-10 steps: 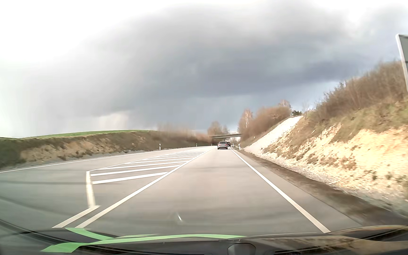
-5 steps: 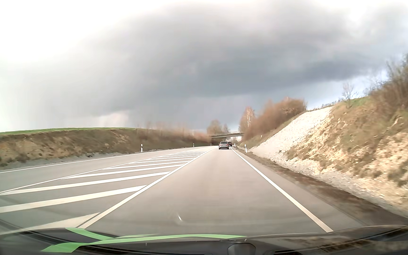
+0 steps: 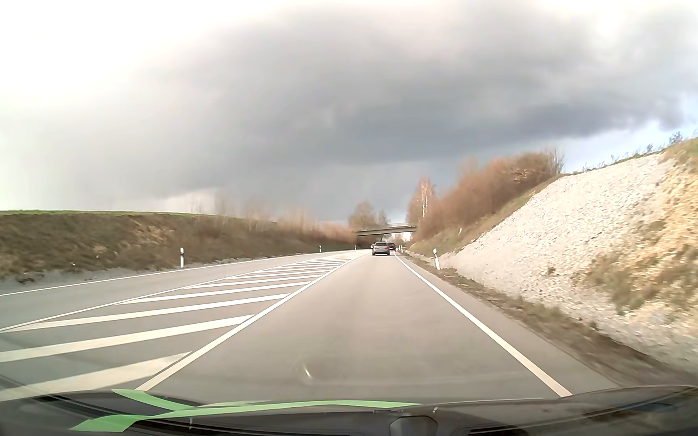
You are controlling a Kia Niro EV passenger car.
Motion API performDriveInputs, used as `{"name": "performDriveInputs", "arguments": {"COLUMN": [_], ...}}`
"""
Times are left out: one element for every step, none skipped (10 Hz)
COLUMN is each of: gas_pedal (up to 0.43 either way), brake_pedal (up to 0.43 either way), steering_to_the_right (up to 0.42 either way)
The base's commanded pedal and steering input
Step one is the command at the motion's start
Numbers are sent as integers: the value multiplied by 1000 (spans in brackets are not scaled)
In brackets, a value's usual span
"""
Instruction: Follow the waypoints while adhering to traffic rules and regulations
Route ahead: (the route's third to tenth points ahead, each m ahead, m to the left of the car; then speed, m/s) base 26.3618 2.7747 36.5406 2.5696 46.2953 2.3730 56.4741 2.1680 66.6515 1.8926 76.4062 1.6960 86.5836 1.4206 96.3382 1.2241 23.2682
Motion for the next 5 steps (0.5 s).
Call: {"name": "performDriveInputs", "arguments": {"gas_pedal": [67,67,79,79,87], "brake_pedal": [0,0,0,0,0], "steering_to_the_right": [0,0,-1,-1,-1]}}
